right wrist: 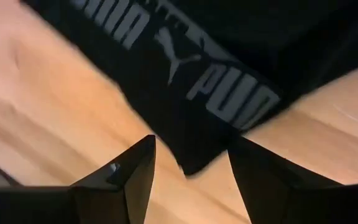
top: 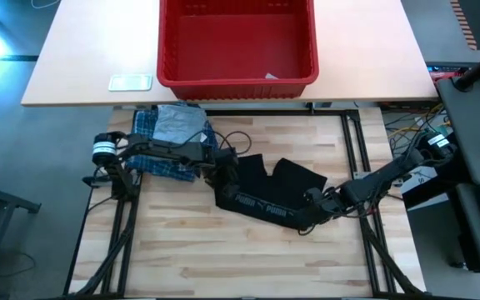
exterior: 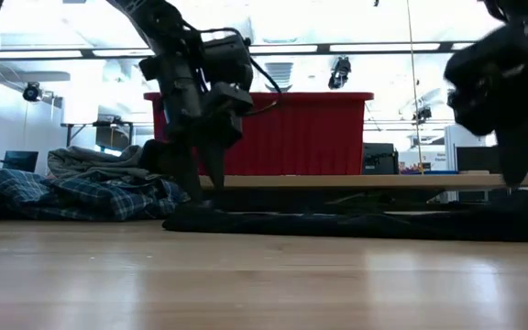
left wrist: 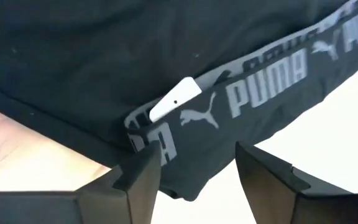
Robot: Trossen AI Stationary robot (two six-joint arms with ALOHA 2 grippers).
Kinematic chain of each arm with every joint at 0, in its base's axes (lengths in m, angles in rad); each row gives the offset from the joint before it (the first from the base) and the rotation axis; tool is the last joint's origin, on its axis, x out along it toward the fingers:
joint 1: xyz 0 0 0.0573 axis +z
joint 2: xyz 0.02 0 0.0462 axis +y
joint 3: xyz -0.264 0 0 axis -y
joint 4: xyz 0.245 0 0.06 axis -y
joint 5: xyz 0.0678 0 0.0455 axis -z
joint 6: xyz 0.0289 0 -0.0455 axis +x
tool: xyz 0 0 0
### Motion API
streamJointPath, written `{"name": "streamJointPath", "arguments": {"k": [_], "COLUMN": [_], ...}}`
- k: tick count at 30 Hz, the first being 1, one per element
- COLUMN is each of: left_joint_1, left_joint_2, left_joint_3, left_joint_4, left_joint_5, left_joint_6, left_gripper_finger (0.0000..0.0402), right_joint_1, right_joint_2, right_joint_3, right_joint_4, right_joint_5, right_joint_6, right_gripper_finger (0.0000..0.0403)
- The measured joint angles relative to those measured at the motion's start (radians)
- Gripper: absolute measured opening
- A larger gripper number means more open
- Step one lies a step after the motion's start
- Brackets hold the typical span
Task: Fold Laundry from Bin
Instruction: Fold the black underwear
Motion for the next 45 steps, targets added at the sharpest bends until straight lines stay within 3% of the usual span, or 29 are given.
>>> {"name": "streamJointPath", "arguments": {"k": [8,11,15,20,31,45], "left_joint_1": [0.033,0.033,0.034,0.034,0.035,0.037], "left_joint_2": [-0.015,-0.023,-0.013,-0.003,-0.003,-0.096], "left_joint_3": [0.001,-0.001,-0.036,-0.049,-0.047,-0.047], "left_joint_4": [-0.063,-0.114,-0.018,0.056,0.067,-0.011], "left_joint_5": [-0.003,-0.036,0.016,0.011,0.034,0.005], "left_joint_6": [0.016,0.047,0.069,0.069,0.084,0.19], "left_gripper_finger": [0.0218,0.0223,0.0224,0.0224,0.0224,0.0223], "right_joint_1": [0.001,0.002,-0.009,0.007,0.018,0.001], "right_joint_2": [0.0,0.0,0.0,-0.006,-0.013,0.018], "right_joint_3": [-0.073,-0.055,-0.055,-0.053,0.035,0.045], "right_joint_4": [0.191,0.18,0.149,0.039,-0.163,-0.095], "right_joint_5": [0.069,0.092,0.106,0.095,0.079,0.166], "right_joint_6": [0.095,0.098,0.112,0.165,0.225,0.339], "right_gripper_finger": [0.0183,0.0183,0.0184,0.018,0.0178,0.0188]}}
